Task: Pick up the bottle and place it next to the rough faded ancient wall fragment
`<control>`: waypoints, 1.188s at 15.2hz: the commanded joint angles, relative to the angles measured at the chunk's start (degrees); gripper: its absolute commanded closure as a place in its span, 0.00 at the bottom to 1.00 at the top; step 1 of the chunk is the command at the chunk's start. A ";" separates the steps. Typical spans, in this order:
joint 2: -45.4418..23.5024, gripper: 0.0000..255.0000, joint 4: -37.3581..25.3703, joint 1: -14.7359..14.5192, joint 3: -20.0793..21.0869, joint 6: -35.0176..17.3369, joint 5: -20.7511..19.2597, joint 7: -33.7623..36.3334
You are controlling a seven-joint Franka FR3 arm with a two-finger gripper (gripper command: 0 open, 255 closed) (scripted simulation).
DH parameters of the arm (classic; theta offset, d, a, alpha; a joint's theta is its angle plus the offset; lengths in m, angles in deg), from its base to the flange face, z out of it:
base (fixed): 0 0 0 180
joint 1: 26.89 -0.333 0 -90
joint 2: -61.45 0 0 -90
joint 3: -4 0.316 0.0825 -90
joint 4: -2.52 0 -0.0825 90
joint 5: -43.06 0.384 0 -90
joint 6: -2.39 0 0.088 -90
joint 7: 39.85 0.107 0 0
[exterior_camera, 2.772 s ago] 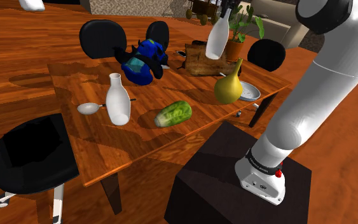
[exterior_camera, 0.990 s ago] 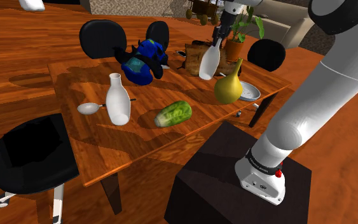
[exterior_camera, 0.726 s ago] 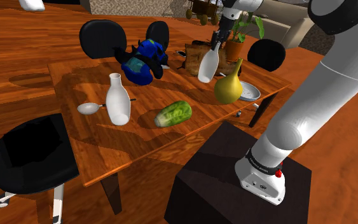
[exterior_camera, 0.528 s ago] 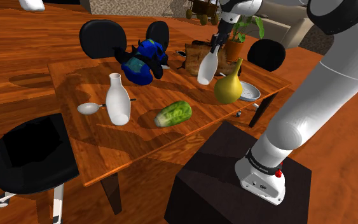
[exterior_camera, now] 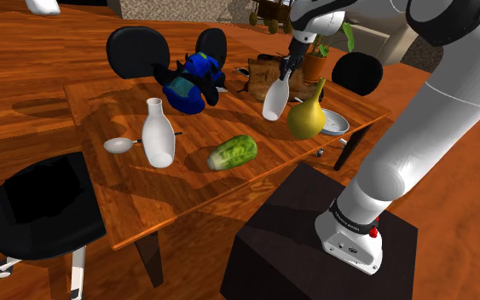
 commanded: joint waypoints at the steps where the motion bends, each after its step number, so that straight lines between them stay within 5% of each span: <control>1: -0.46 1.00 1.14 0.02 -0.02 -1.61 0.32 -0.28; 13: -1.76 1.00 3.31 0.08 -0.06 -4.91 1.23 -1.05; 14: -1.76 0.00 3.30 0.08 -0.06 -4.90 1.23 -1.05; 18: -1.77 0.00 3.30 0.08 -0.06 -4.91 1.23 -1.06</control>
